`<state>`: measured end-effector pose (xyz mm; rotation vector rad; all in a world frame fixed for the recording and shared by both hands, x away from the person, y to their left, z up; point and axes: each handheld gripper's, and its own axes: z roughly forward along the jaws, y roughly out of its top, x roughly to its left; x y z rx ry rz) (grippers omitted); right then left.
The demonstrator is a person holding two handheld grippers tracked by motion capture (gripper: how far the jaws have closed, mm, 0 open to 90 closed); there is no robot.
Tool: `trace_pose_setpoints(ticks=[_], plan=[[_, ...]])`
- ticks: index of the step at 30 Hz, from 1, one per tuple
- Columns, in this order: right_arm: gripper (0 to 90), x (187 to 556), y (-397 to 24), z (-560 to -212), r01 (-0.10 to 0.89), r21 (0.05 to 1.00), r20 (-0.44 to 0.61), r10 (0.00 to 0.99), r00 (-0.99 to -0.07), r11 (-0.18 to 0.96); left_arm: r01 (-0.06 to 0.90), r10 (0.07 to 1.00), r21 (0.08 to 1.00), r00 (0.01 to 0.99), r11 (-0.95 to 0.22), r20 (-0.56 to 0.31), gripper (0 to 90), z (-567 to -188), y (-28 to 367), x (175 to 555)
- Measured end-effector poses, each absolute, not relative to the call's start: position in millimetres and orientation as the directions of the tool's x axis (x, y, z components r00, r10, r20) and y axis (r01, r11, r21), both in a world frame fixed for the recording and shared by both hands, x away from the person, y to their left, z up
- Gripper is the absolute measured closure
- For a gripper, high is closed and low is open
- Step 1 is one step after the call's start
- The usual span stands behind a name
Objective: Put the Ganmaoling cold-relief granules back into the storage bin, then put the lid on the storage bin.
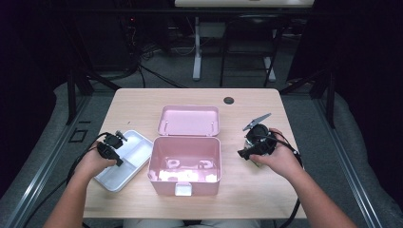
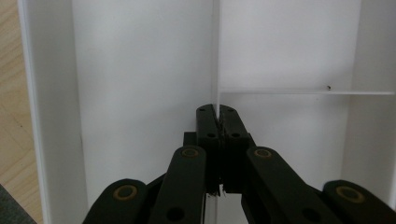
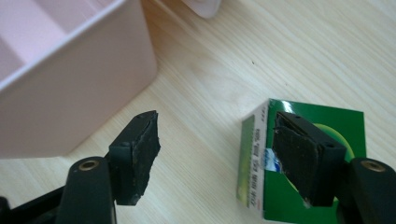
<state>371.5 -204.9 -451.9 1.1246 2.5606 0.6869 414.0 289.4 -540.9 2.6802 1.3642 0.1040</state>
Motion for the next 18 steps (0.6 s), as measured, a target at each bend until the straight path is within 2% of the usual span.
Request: trace_pose_setpoints(ticks=[3, 6, 9, 13, 16, 18], plan=[[30.5, 380, -209, -451, 0.651, 0.475, -0.039, 0.753, -0.657, 0.592, 0.800, 0.811, 0.170, 0.585, -0.576, -0.002, 83.7, -540, 291, 411], [29.4, 390, -213, -450, 0.680, 0.433, -0.041, 0.767, -0.641, 0.592, 0.797, 0.809, 0.177, 0.588, -0.578, -0.002, 68.8, -534, 292, 409], [25.1, 400, -218, -449, 0.712, 0.386, -0.031, 0.780, -0.625, 0.586, 0.788, 0.809, 0.215, 0.588, -0.577, 0.011, 60.8, -525, 294, 405], [15.6, 411, -221, -451, 0.752, 0.298, -0.025, 0.793, -0.609, 0.588, 0.783, 0.811, 0.257, 0.585, -0.566, 0.003, 53.9, -517, 299, 400], [13.9, 419, -222, -453, 0.765, 0.245, -0.049, 0.796, -0.603, 0.595, 0.790, 0.816, 0.262, 0.578, -0.554, -0.015, 49.4, -517, 302, 398], [9.7, 425, -222, -455, 0.778, 0.224, -0.050, 0.804, -0.593, 0.587, 0.788, 0.811, 0.271, 0.583, -0.552, -0.045, 47.8, -518, 302, 397]])
